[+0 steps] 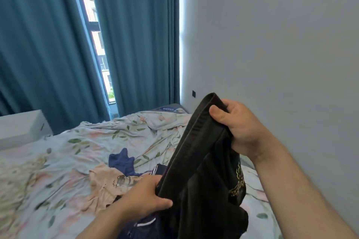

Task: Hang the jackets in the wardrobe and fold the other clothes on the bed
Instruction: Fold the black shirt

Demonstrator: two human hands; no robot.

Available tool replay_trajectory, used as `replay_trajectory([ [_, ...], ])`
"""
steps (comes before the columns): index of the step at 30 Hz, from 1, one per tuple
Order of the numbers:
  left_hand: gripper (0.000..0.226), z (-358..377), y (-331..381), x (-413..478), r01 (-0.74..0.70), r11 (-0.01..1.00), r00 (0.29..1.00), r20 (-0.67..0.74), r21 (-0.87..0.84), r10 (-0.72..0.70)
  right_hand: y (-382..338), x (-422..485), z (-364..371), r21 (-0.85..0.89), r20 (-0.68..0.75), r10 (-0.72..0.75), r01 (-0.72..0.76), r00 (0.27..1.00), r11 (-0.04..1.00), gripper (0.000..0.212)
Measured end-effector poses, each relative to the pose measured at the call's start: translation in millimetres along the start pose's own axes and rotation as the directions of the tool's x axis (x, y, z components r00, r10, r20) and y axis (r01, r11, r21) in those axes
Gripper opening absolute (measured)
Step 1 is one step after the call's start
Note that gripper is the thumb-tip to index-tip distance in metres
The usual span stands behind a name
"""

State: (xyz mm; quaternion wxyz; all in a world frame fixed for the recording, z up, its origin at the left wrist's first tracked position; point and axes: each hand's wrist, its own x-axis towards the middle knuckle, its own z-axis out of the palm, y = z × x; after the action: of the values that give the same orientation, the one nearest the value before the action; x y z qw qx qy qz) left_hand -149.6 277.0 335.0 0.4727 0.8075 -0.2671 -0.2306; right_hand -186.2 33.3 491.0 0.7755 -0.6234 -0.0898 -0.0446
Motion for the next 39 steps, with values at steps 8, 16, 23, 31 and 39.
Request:
replay_trajectory([
  [8, 0.03, -5, -11, -72, 0.18, 0.943, 0.903, -0.334, -0.28, -0.272, -42, 41, 76, -0.001, 0.208, 0.005, -0.005, 0.978, 1.0, 0.021],
  [16, 0.016, -60, -24, -167, 0.248, 0.965, 0.832, -0.492, -0.084, -0.256, -46, 52, 131, 0.091, 0.143, 0.035, -0.048, 0.989, 0.995, 0.024],
  [23, 0.009, -127, -41, -271, 0.3, 0.953, 0.696, -0.674, -0.039, -0.246, -57, 56, 172, 0.05, 0.11, 0.039, -0.045, 0.993, 0.998, 0.023],
  [31, 0.074, -185, 34, -347, 0.203, 0.969, 0.414, -0.909, 0.141, 0.045, -37, 73, 208, 0.058, 0.098, 0.07, -0.076, 0.993, 0.995, 0.023],
  [39, 0.018, -191, 125, -379, 0.404, 0.91, 0.364, -0.929, 0.086, -0.074, -15, 108, 196, 0.065, 0.167, 0.113, -0.126, 0.979, 0.99, 0.023],
])
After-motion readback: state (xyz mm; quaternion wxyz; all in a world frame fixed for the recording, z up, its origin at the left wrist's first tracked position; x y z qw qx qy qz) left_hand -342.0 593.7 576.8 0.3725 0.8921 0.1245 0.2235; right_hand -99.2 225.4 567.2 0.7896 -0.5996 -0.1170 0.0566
